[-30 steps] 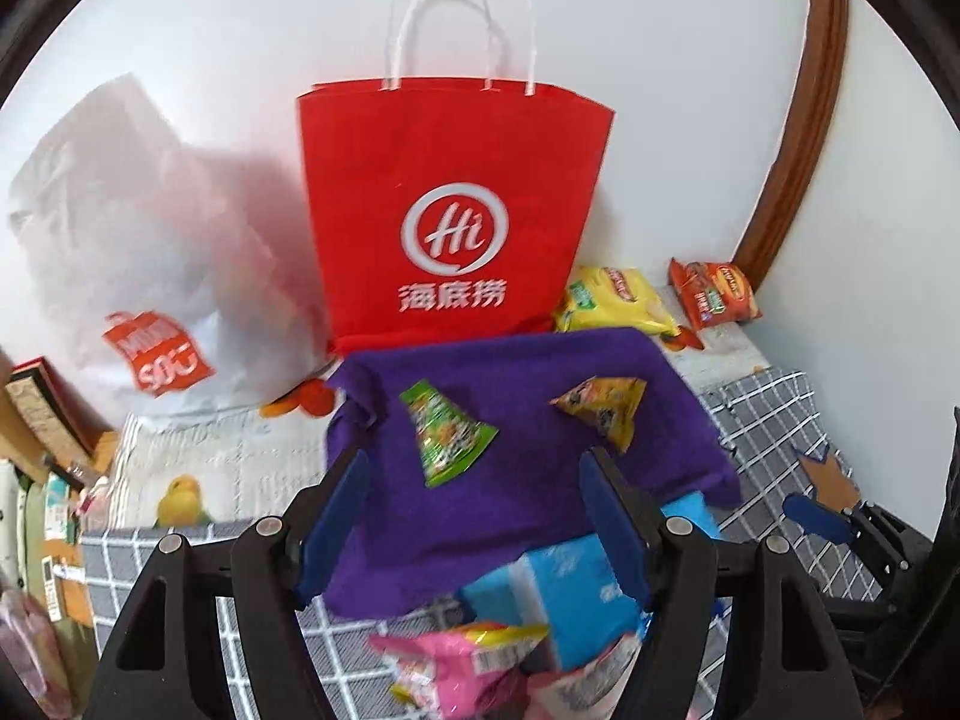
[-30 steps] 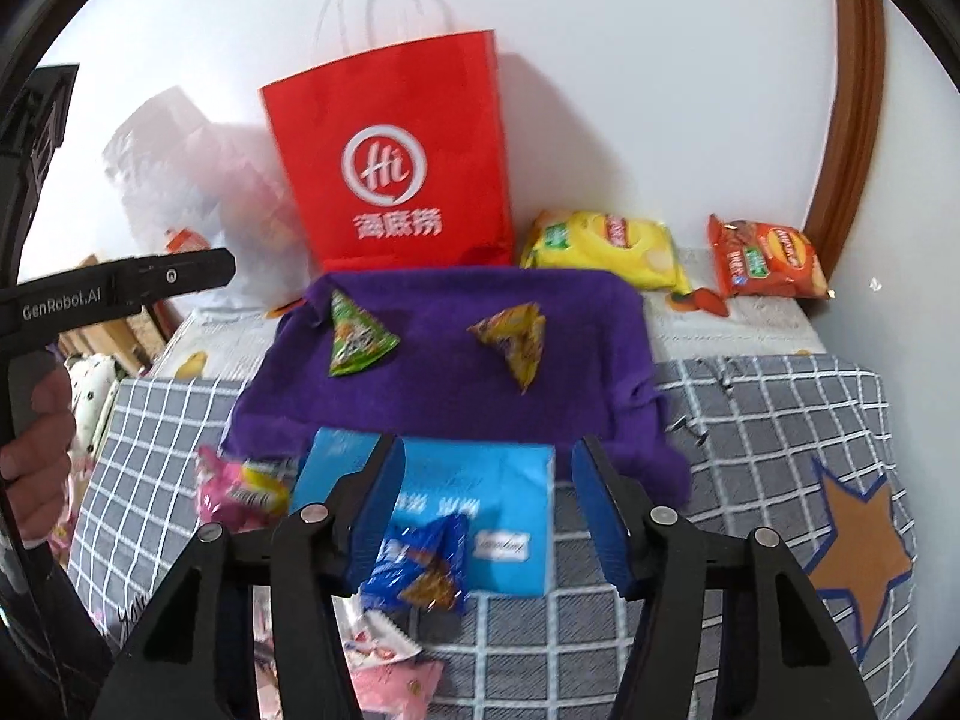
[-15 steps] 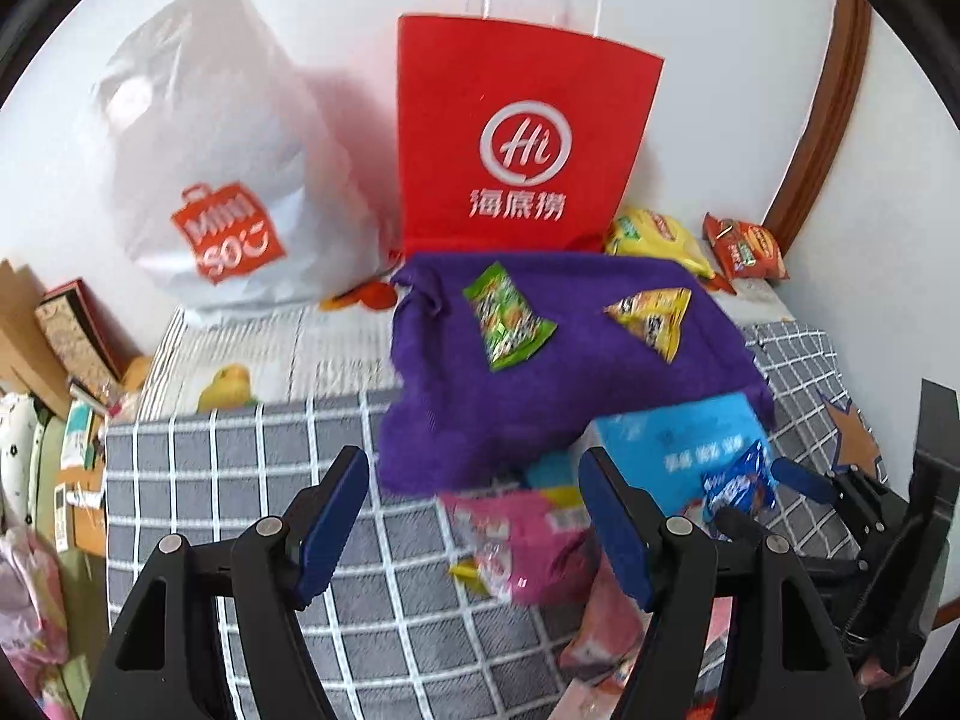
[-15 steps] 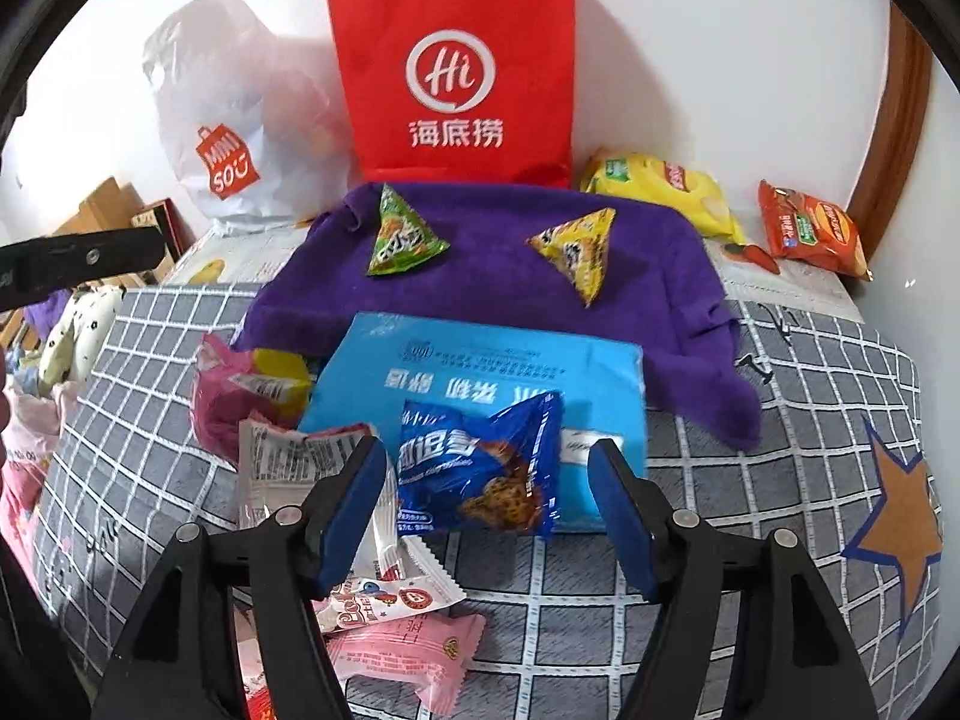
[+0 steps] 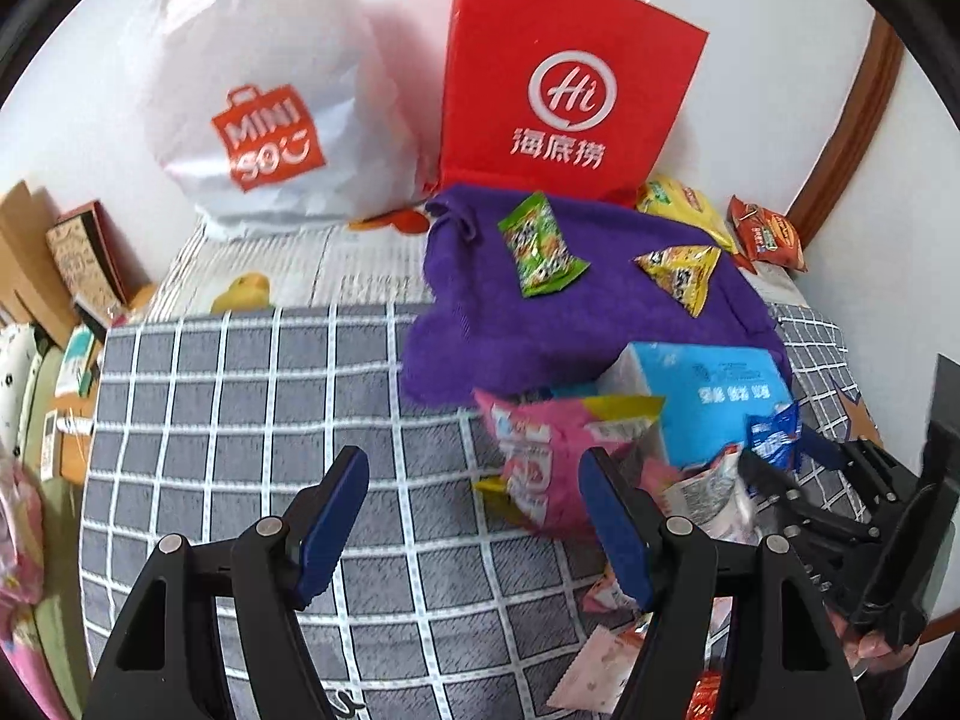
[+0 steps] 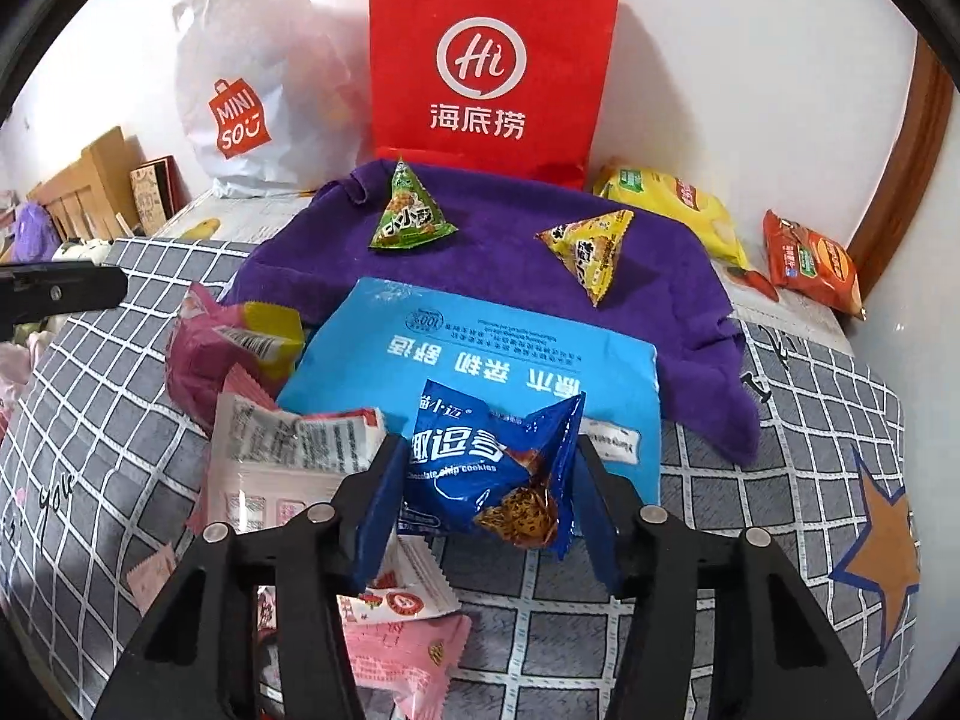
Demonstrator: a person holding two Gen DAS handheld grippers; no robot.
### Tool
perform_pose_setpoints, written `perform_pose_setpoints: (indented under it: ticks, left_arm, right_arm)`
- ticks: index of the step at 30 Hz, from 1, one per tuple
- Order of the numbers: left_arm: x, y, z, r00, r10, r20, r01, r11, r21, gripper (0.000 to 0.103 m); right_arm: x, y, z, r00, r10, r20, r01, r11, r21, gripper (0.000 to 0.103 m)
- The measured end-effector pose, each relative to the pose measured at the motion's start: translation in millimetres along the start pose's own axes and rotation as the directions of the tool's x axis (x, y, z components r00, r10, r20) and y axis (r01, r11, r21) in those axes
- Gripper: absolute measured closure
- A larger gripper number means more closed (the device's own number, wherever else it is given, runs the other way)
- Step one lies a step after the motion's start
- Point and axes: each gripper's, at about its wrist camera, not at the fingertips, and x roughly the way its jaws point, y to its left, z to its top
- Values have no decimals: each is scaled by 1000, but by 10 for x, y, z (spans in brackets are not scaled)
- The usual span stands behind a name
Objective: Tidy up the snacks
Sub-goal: 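Grasp the pink bag with the left tool while the right grasps the blue cookie pack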
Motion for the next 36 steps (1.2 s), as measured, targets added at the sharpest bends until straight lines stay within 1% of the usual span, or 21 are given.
perform_pose_setpoints:
  ticks: [4,8,10,12,15,17,20,22,24,26,27,28,32,34,36]
  left_arm:
    - [90,47,-105,999,-9,-32,8,1000,-26,32]
    - [151,-8,-170,998,-41,-40,39,999,-32,32]
    - [186,-81,-174,998,-58,-39,58,998,-21,32]
    - [222,-153,-164,998,-55,-33,56,998,2,32]
    - [321,-243,-123,999,-13,-31,14,999,29,32]
    - [410,-286,-98,999,-10,-41,12,999,40,32]
    - [561,-325,-78,998,-27,-59,30,999,43,32]
    - [631,-324,-61,996,-70,-59,71,997,18,32]
    - [673,-336,-41,994,-91,-59,91,996,4,32]
    - [693,-362,-30,992,-108,-61,109,994,6,40]
    - [686,-368,-28,989,-132,-63,133,991,9,49]
    - [671,-369,-26,989,-137,-61,137,990,11,52]
    - [563,-298,-40,988,-142,-56,143,990,9,54]
    - [471,-237,-66,990,-132,-42,132,991,10,54]
    - [409,-182,-92,992,-118,-40,118,993,7,54]
  right_arm:
    - [-103,-137,-107,1000,22,18,-23,998,51,50]
    - [-260,-255,-210,999,9,42,-12,996,86,50]
    - [-324,-298,-256,999,0,48,-4,996,94,50]
    - [-376,-350,-313,999,-2,51,-3,994,106,50]
    - [-423,-454,-401,999,3,43,-8,992,130,50]
    - [-438,-526,-458,999,3,32,-7,990,141,50]
    - [-415,-620,-564,1000,15,3,-15,988,151,50]
    - [-371,-649,-632,999,49,-20,-46,987,156,50]
    - [-318,-648,-688,997,72,-38,-65,986,153,49]
    - [-215,-646,-725,995,80,-65,-69,985,157,49]
    - [-184,-650,-745,994,85,-74,-72,984,162,49]
    - [-127,-654,-758,992,96,-86,-80,982,170,48]
    - [36,-650,-789,986,111,-125,-88,980,181,46]
    - [48,-643,-796,989,96,-114,-76,983,169,44]
    - [57,-659,-791,989,99,-110,-78,980,183,44]
